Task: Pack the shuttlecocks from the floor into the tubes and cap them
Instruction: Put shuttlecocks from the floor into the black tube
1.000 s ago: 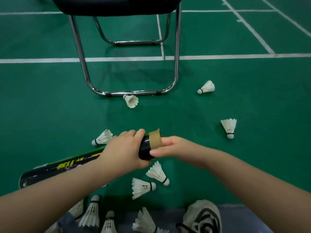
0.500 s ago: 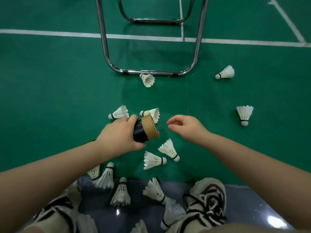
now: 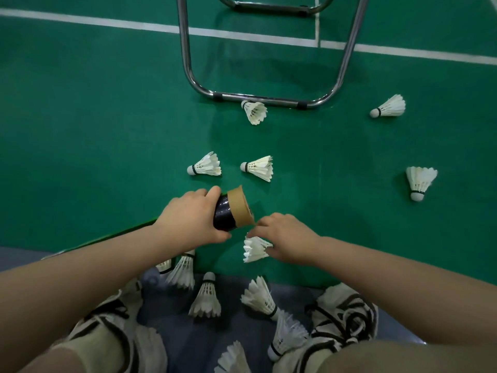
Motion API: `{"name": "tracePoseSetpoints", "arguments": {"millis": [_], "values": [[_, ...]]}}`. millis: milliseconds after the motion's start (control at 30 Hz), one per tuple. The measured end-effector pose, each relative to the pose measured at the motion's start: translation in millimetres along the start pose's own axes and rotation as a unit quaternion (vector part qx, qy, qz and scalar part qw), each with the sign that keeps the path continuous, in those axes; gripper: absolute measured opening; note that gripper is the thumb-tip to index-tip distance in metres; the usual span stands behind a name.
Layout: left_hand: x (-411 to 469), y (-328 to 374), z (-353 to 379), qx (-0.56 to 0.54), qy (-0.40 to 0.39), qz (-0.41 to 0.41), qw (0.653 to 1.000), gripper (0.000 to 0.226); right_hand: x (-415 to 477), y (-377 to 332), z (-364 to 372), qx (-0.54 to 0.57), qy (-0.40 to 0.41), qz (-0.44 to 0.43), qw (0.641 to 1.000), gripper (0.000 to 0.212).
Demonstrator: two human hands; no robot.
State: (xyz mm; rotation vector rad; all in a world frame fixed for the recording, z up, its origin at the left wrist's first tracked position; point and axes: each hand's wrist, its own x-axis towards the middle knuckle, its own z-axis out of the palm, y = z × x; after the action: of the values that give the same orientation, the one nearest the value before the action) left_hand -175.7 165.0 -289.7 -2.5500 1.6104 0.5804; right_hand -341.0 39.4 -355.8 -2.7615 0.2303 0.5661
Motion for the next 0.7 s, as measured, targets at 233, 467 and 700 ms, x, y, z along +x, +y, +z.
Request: {"name": "tracePoseSetpoints", "arguments": {"millis": [233,467,700], "values": [[2.8,-15.3,-9.6,-0.003,-0.011,0.012,1.0,0.061,-3.0,-15.4,13.6,-0.049,-0.006,-0.152,0.987,0.032],[5.2,-19.9,-8.1,-0.028,-0.013,0.011,0.999,0.062,-8.6,-49.9,35.1,-0.051,-0.122,-0.196,0.972,0.042],[6.9,-14.3,-8.1,-0.044,-0.003,0.016,0.999,0.06,-7.3,-34.5,38.3,0.088,-0.184,-0.026,0.979,0.023]]}}
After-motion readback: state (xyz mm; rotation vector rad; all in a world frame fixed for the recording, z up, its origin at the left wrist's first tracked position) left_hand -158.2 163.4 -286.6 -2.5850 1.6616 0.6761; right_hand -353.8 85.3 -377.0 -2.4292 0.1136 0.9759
